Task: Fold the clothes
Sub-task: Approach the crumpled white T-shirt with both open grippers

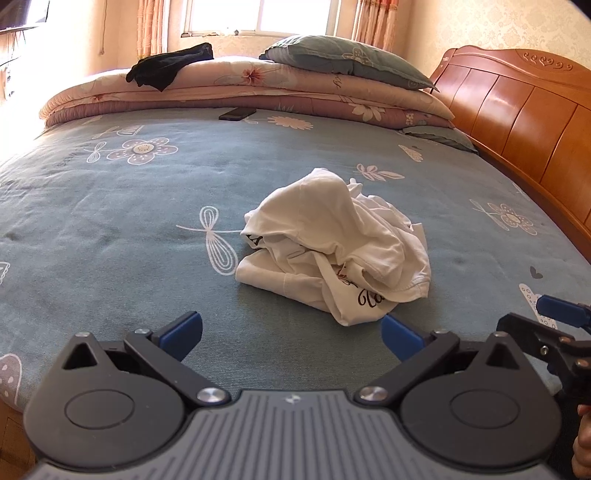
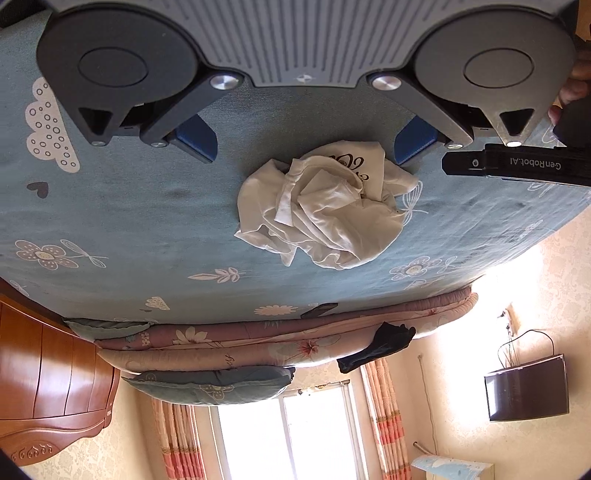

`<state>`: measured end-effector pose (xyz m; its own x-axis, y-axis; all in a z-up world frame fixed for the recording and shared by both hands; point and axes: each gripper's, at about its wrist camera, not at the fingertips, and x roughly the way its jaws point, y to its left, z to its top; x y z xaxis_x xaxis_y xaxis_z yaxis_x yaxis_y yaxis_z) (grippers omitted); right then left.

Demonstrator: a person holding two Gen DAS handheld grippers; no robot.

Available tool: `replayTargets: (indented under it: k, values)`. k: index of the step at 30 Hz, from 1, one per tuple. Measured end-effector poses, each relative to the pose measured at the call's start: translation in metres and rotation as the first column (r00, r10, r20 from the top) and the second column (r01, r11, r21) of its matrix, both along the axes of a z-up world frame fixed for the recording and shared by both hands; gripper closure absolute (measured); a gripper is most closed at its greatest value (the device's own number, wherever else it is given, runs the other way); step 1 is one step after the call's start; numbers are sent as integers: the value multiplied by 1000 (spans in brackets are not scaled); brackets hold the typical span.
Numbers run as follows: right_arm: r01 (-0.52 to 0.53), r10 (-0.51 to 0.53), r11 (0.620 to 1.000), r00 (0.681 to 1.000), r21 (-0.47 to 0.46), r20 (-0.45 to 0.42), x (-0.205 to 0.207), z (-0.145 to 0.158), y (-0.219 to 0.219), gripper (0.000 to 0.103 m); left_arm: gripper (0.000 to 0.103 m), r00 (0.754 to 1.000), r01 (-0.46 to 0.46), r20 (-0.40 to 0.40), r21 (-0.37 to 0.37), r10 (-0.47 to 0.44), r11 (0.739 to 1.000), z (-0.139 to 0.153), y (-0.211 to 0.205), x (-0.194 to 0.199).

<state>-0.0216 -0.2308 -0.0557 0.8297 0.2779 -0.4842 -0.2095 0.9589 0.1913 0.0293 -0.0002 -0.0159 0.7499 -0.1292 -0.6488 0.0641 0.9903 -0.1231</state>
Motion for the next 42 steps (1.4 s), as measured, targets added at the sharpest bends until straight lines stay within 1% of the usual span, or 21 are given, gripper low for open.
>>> replayTargets:
  k: [2,4,7,9,13,18,23,25,28,31,33,35,37,39,42]
  values:
    - [2,-2,1000,1000,12,8,-4,2,-4,0,0,1000,-8,-7,4,8,1000,4,-3,-3]
    - [8,-9,1000,1000,26,17,-6,4,-8,0,0,1000,2,-3,32,-2,999,9,-7,-6]
    - [11,-12,999,1000,44,28,-10,6,-13,0,0,999,8,43,71,-11,997,14,-13,-13]
    - [15,-17,999,999,49,34,-12,8,-15,0,0,999,13,47,75,-17,997,16,-15,-14]
    - [29,-32,998,999,63,38,-13,9,-20,0,0,1000,8,22,81,-10,997,15,-18,-10]
    - [40,-41,998,999,51,19,-9,7,-17,0,0,996,44,71,108,-52,993,12,-18,-12]
    - [47,-47,999,999,20,7,-2,3,-10,0,0,993,75,79,87,-82,993,4,-10,-7]
    - [51,-51,999,999,14,-1,1,1,-8,0,0,994,76,71,61,-81,995,-1,-5,-4]
    - [52,-52,999,999,0,-11,4,-2,-5,0,0,997,60,46,0,-60,998,-9,3,1]
    - [53,-53,999,998,-5,-17,5,-3,-3,0,0,999,46,19,-25,-46,999,-12,7,3]
    - [51,-51,999,998,-5,-22,6,-4,-2,0,0,999,36,0,-13,-36,999,-12,6,4]
    - [39,-39,999,999,-3,-29,6,-4,-2,0,0,1000,26,-12,29,-25,999,-10,2,4]
    - [32,-32,999,999,-5,-23,4,-2,-1,0,0,1000,29,4,67,-29,997,-9,-3,1]
    - [25,-25,1000,1000,-9,-16,2,0,1,0,0,999,35,7,81,-35,996,-8,-4,-2]
    - [22,-22,1000,1000,-10,-11,0,2,1,0,0,999,15,-37,89,-12,996,-8,-4,0]
